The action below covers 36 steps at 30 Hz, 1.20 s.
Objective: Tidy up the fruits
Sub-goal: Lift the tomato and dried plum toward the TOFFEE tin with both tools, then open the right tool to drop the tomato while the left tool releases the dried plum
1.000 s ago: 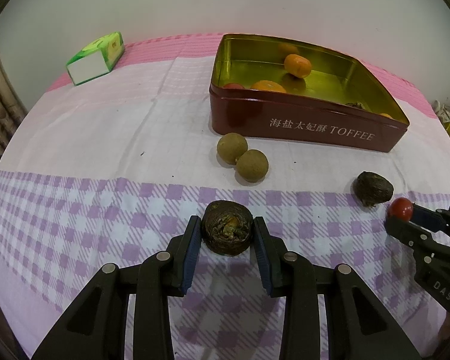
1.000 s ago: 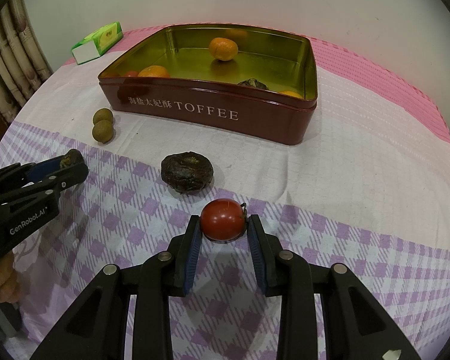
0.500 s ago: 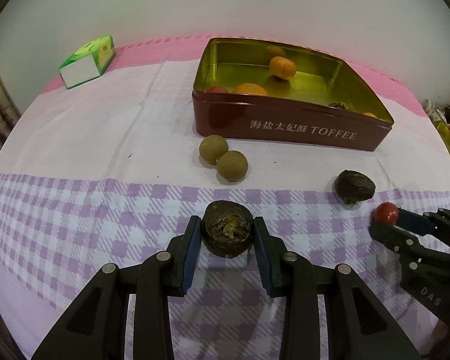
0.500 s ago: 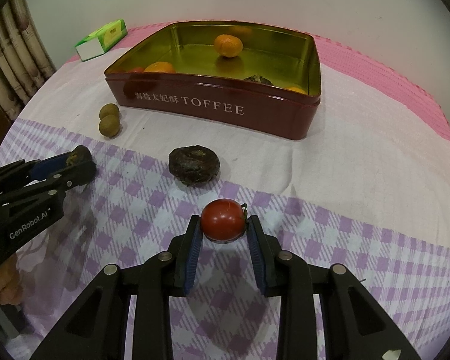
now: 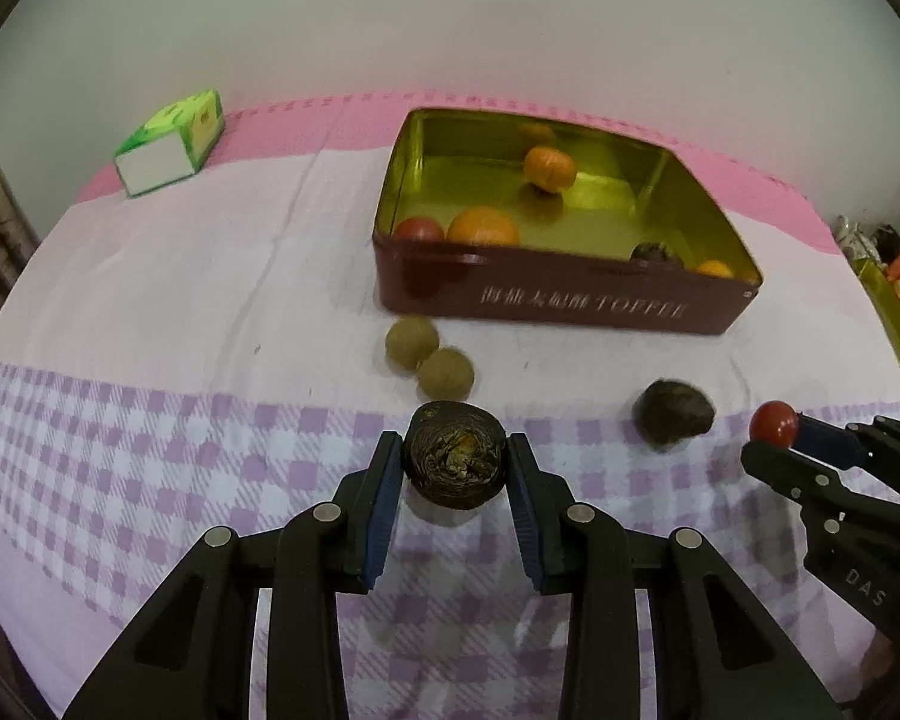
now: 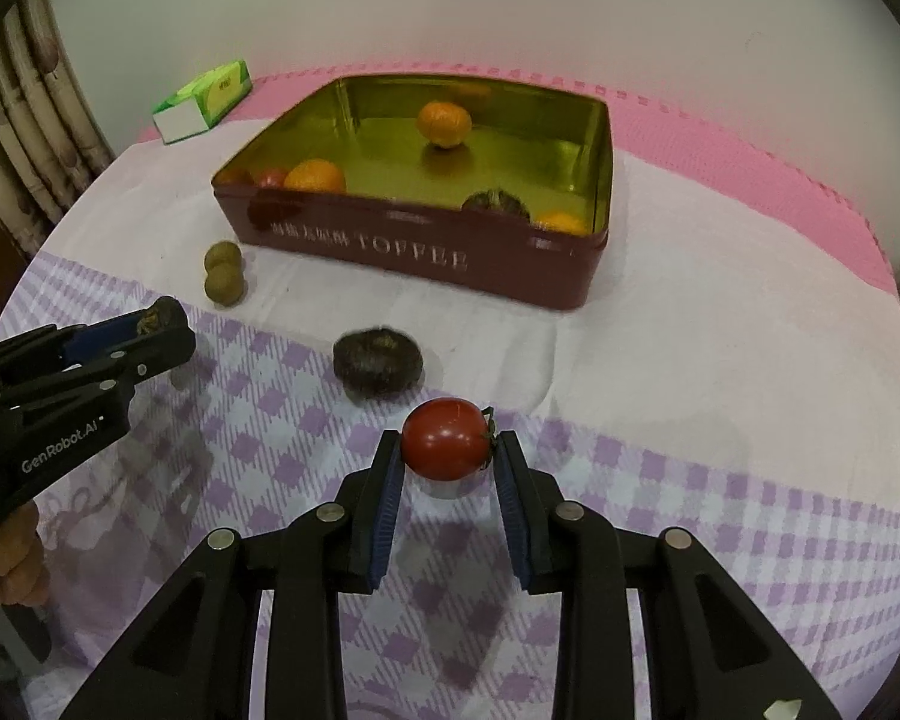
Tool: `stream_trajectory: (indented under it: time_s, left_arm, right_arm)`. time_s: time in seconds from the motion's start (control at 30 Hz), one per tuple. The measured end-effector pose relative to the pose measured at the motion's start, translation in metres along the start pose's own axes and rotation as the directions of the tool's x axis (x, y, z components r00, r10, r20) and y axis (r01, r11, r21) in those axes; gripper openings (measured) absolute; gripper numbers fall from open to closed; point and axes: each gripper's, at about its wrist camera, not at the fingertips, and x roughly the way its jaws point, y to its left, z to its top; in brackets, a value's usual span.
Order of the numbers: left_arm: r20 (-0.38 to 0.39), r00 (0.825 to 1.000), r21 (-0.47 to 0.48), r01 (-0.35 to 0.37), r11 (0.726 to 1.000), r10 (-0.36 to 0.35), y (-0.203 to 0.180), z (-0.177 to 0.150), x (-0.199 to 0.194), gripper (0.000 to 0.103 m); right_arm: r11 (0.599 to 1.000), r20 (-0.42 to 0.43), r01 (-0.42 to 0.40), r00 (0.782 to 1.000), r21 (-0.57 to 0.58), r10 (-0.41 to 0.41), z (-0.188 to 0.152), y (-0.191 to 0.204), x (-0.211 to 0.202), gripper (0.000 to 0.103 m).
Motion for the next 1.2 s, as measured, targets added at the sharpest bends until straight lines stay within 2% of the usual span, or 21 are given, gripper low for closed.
stream_trajectory:
  time_s: [0.53,0.83,1.2]
  left_arm:
    - [0.092,0.996,0.052,0.013,0.999,-0.017,-0.004,0.065,-0.013,0.036]
    - [0.081,0.996,0.043,0.021,0.999,-0.024,-0.007,0.1,0.014,0.036]
    - [0.065,0.998,0.07,-0.008,0.998,0.003,-0.011,0.106,0.047,0.036]
  right_arm:
    - [1.0,0.08,0.013,0.997,-0.02,-0.011,0.052,-0.014,-0.021,0.029]
    - [1.0,0.102,0.009,0.995,-0.025,-0.006,0.093,-0.02,-0.003,0.029]
    - [1.0,0.068,-0.003,0.998,-0.004,0.003,0.108,-0.023,0.03,0.029]
